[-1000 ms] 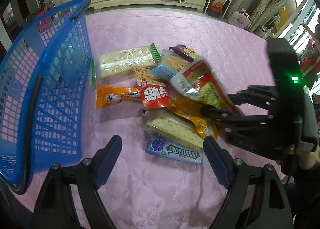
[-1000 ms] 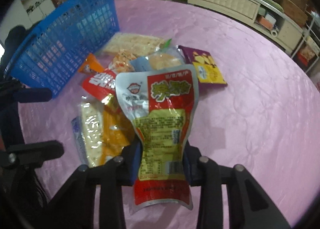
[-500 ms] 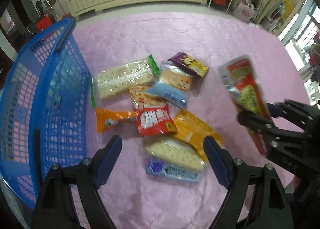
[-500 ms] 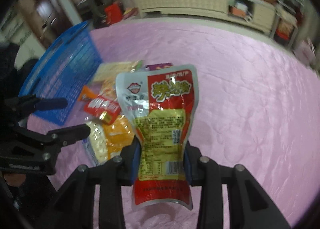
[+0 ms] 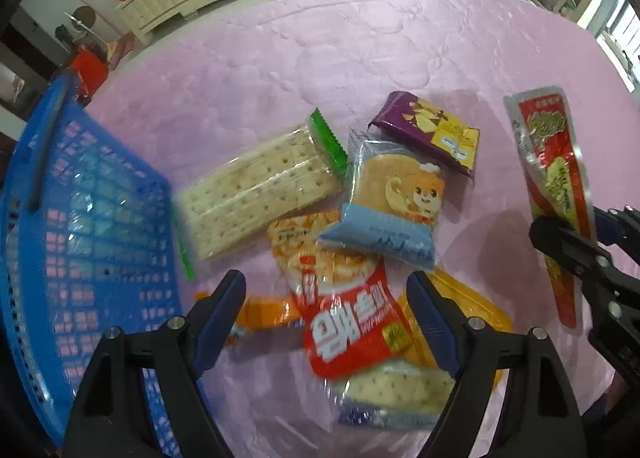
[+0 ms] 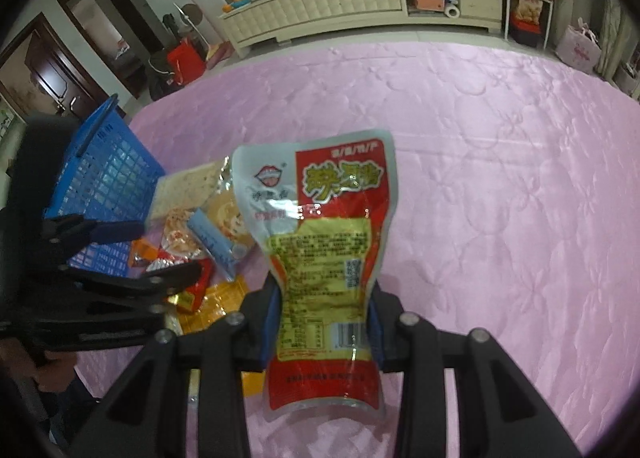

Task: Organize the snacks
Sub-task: 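Lift the red-and-white pouch with the right gripper while the left grasps a red packet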

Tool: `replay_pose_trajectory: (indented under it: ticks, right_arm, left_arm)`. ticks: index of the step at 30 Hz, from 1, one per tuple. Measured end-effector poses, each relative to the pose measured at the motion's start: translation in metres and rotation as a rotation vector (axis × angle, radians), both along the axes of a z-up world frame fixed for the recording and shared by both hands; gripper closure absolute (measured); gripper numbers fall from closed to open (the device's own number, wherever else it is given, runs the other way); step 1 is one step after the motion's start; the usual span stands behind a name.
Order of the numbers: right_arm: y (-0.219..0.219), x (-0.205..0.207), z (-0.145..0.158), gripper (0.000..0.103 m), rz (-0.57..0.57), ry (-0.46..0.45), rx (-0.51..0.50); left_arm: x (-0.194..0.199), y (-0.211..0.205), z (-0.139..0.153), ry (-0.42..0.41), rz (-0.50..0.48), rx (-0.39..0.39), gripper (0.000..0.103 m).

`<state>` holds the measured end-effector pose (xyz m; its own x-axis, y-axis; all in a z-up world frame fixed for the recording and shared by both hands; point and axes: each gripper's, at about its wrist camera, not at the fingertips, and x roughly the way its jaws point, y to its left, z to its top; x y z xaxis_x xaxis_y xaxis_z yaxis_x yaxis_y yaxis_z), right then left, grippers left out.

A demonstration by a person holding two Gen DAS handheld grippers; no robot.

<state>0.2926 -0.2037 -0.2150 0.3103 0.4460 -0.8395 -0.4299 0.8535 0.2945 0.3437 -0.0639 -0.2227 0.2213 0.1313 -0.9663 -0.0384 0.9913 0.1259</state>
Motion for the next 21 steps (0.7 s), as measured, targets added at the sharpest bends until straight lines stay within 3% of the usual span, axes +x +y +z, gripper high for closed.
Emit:
replay_pose_trajectory:
  ticks: [5,6,7,18,21]
  right_arm:
    - [0.000,0.001,-0.004,0.061,0.013,0.013,0.009]
    - [-0.002,0.001,-0.005,0.061,0.016,0.016,0.008]
    - [-0.002,0.001,-0.006,0.061,0.016,0.018,0.008]
    - [0.006,-0.005,-0.009,0.061,0.038,0.034,-0.016]
    - [0.012,-0.012,-0.013,0.061,0.036,0.047,-0.037]
  left_arm:
    - [0.014,0.002,-0.021,0.063,-0.009,0.017,0.037]
    - [0.014,0.004,-0.021,0.059,0.001,-0.003,0.043]
    - [0.015,0.006,-0.020,0.056,0.013,-0.026,0.058]
    - [-0.018,0.000,-0.002,-0.001,0.008,-0.039,0.074]
    - [-0.032,-0.003,0.004,-0.023,-0.001,-0.038,0.087]
